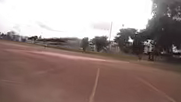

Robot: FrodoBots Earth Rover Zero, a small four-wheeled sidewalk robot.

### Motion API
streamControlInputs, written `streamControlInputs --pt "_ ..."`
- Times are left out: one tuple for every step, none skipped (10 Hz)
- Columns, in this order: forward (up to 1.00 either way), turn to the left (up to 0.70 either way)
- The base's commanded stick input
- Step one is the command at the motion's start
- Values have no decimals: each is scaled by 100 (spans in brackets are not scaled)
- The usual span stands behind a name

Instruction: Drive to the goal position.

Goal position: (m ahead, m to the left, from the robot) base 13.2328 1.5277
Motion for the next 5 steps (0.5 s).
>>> streamControlInputs --pt "70 0" --pt "70 0" --pt "70 0" --pt "70 0" --pt "70 0"
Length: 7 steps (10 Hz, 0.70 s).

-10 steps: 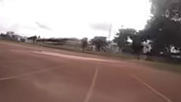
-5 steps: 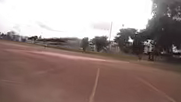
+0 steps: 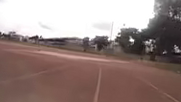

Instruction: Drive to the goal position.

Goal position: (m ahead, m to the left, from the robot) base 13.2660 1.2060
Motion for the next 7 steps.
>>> streamControlInputs --pt "70 0" --pt "70 0" --pt "70 0" --pt "70 0" --pt "70 0" --pt "70 0" --pt "70 0"
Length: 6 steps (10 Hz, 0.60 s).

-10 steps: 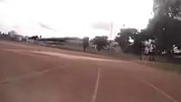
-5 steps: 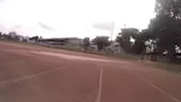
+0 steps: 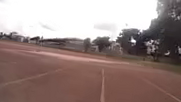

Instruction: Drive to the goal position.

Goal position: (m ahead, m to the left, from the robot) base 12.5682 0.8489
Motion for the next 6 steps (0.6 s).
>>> streamControlInputs --pt "70 0" --pt "70 0" --pt "70 0" --pt "70 0" --pt "70 0" --pt "70 0"
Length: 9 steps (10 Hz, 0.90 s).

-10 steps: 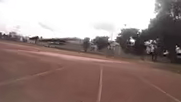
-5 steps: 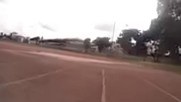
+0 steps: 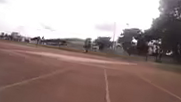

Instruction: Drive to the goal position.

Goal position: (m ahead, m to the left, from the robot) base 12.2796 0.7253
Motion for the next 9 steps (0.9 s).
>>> streamControlInputs --pt "70 0" --pt "70 0" --pt "70 0" --pt "70 0" --pt "70 0" --pt "70 0" --pt "70 0" --pt "70 0" --pt "70 0"
